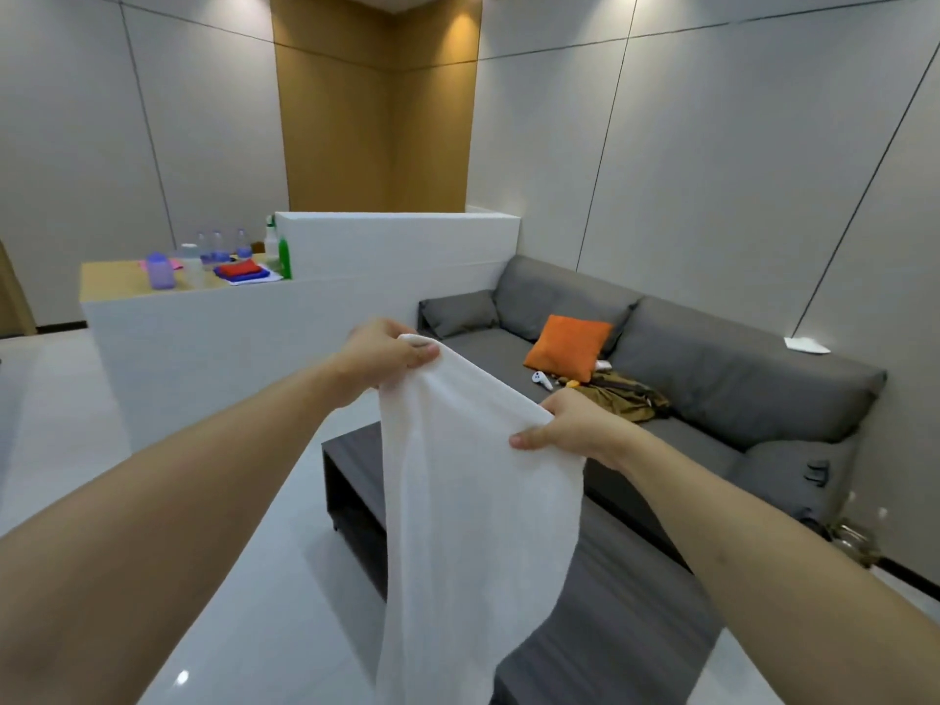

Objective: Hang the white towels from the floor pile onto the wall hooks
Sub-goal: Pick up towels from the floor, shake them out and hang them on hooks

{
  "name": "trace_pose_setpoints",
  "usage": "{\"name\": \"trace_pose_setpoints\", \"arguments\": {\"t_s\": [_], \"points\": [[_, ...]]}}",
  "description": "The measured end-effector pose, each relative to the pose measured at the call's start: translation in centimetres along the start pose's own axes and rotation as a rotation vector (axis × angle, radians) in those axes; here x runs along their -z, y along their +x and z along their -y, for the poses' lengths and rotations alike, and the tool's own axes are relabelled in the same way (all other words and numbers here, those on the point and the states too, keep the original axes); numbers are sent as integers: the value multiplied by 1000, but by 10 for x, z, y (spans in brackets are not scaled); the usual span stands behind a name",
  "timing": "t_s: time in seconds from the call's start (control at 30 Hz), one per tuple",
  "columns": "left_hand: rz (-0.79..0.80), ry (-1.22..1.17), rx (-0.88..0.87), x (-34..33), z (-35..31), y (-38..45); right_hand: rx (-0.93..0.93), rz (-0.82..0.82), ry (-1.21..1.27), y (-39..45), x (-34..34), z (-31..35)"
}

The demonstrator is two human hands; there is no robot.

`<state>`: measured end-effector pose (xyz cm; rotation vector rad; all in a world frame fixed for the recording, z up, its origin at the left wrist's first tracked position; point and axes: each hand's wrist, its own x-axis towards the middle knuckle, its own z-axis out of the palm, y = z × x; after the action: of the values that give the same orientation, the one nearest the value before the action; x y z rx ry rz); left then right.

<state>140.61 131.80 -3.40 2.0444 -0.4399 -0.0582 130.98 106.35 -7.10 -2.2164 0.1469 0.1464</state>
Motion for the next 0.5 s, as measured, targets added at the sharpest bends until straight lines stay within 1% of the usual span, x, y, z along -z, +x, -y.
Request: {"name": "trace_pose_setpoints", "arguments": {"t_s": [0.13, 0.27, 0.33, 0.5], "points": [[-189, -17, 24, -1, 9, 40, 38, -101, -190, 50, 42, -10], [-379, 44, 55, -3, 9, 65, 148, -224, -370, 98, 82, -10], [-435, 63, 62, -3, 3, 74, 190, -238, -397, 118, 100, -8], [-609, 116, 14, -14, -28, 80, 336, -239, -423, 154, 149, -3]]}}
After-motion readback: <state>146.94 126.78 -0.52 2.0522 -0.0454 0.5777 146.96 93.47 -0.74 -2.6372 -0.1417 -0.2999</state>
